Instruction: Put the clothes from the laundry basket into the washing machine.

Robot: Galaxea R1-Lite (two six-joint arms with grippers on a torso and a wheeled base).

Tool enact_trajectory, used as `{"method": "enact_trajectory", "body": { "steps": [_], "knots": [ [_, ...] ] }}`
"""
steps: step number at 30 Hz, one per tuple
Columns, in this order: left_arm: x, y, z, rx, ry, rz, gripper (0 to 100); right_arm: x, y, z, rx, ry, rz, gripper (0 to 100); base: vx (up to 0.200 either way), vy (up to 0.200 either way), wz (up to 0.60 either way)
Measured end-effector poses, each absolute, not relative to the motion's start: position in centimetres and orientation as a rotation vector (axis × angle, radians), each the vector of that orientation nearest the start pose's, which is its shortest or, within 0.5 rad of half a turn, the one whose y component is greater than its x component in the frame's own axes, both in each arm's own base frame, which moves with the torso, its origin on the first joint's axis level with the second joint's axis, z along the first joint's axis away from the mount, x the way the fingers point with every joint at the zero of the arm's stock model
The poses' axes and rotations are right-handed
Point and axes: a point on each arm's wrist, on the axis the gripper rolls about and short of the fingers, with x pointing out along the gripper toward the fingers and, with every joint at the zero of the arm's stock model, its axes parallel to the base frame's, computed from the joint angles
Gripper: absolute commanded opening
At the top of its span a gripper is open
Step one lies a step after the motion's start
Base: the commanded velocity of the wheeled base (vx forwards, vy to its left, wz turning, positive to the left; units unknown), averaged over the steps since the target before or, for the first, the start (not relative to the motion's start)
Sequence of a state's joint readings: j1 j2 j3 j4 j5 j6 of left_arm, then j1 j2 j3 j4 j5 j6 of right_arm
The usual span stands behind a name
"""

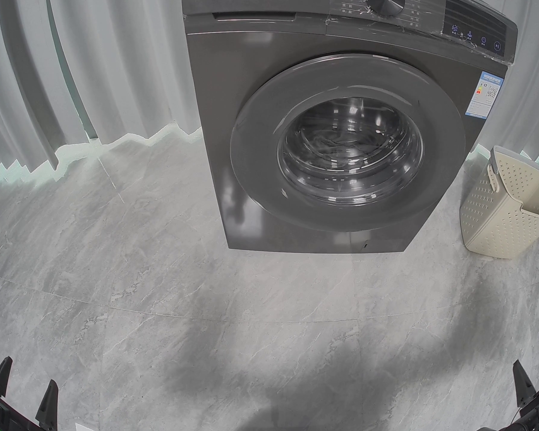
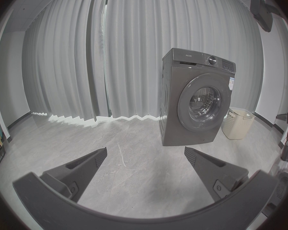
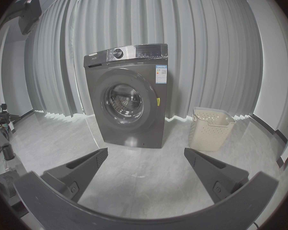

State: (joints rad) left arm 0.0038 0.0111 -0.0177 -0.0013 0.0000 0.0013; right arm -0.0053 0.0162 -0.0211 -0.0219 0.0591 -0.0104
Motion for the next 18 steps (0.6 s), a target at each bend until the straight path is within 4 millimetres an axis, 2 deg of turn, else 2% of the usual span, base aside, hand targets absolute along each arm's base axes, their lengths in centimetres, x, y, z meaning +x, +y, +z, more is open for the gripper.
{"method": "enact_trajectory", "body": {
  "steps": [6,10,14,18],
  "knots": [
    [-2.3,0.0,8.1,0.002,-0.008,0.003,100,-3.0,0.2,11.3,-0.002,-0.128,0.062,100,0.000,-0.200,0.00],
    [-2.3,0.0,8.1,0.003,-0.007,0.003,100,-2.3,0.3,12.0,0.025,-0.070,0.124,100,0.000,-0.200,0.00],
    [-2.3,0.0,8.1,0.005,-0.007,0.002,100,-1.1,0.4,12.7,0.075,0.017,0.196,100,0.000,0.000,0.00],
    [-2.3,0.0,8.1,0.005,-0.007,0.002,100,1.0,0.6,14.2,0.110,0.076,0.275,100,0.000,0.000,0.00]
  ]
}}
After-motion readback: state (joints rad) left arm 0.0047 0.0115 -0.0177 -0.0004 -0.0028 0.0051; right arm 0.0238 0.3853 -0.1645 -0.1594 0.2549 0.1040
